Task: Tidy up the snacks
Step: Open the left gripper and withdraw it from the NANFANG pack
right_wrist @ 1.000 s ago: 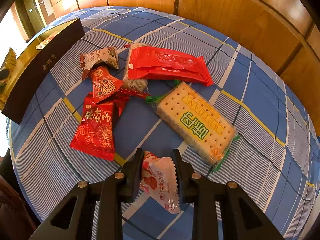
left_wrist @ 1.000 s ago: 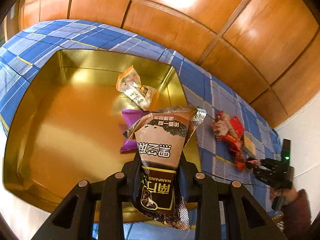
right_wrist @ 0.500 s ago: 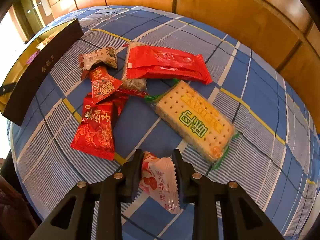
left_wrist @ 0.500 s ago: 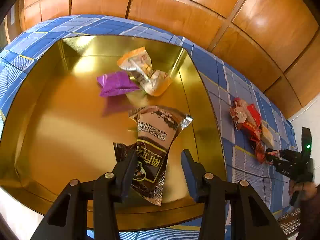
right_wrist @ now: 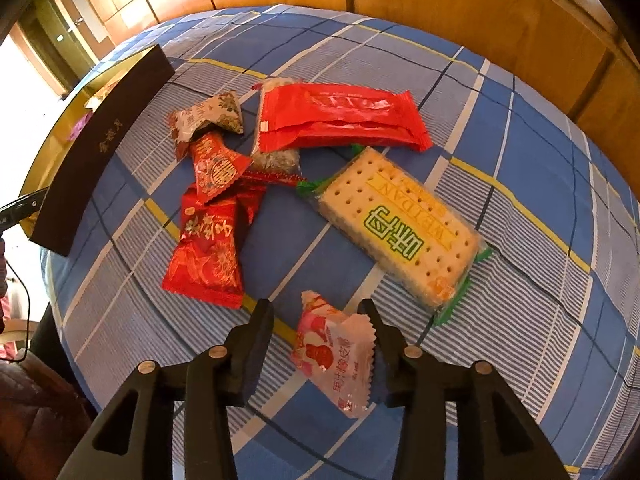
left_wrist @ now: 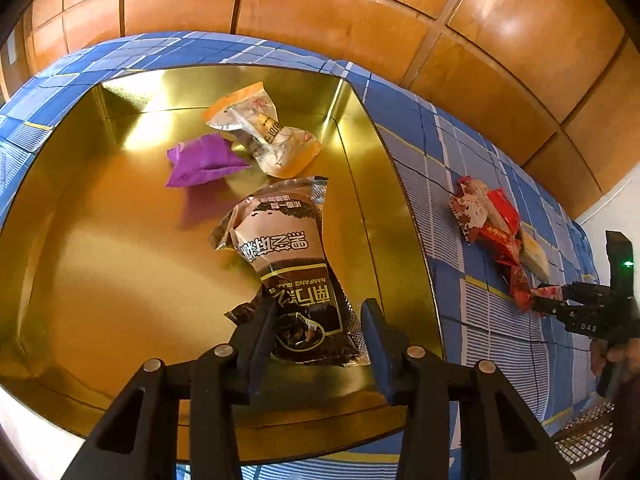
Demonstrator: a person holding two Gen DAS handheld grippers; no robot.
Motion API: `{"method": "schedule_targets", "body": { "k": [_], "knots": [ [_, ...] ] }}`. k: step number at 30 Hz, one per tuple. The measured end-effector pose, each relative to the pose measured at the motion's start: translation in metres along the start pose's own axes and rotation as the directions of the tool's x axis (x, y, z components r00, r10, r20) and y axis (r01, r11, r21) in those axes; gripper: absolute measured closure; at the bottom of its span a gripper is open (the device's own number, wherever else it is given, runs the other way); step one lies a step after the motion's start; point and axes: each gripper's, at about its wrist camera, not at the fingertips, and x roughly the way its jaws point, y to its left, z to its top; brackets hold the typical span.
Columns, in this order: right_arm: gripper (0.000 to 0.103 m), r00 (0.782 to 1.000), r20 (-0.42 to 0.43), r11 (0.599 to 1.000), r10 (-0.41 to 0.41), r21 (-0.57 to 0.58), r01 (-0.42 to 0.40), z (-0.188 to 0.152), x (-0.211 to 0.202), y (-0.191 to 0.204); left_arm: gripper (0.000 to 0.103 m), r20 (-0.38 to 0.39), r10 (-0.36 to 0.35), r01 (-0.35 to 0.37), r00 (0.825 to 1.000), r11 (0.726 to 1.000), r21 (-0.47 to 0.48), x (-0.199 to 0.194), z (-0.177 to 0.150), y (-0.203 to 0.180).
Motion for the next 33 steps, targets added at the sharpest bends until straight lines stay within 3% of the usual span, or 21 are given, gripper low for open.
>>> {"method": "schedule_targets", "body": {
  "k": [9, 10, 11, 18, 33],
  "knots": [
    [0.059, 1.0, -0.002, 1.0, -0.005, -0.009, 0.005, -0.007, -0.009, -0.012, 0.053, 0.047, 0.035, -0.036, 0.998, 0.999, 0.017, -0.013, 0.002, -0.001],
    [0.068, 1.0, -0.007, 1.0, -0.012, -0.015, 0.012, -0.008, -0.008, -0.01, 0.053, 0.047, 0.038, -0.039, 0.998, 0.999, 0.017, -0.013, 0.002, -0.001],
    [0.069, 1.0, -0.015, 0.999, -0.025, -0.027, 0.024, -0.009, -0.007, -0.009, 0.053, 0.049, 0.043, -0.044, 0.998, 0.999, 0.018, -0.014, 0.001, -0.001],
    [0.069, 0.992, -0.013, 0.991, -0.128, -0.048, 0.128, -0.017, -0.009, 0.005, 0.051, 0.06, 0.088, -0.09, 0.994, 0.995, 0.04, -0.015, -0.001, -0.004],
    [0.069, 0.987, 0.015, 0.984, -0.162, -0.071, 0.162, -0.024, -0.002, 0.033, 0.05, 0.129, 0.16, -0.168, 0.979, 0.985, 0.046, -0.032, -0.002, -0.004]
  ]
}}
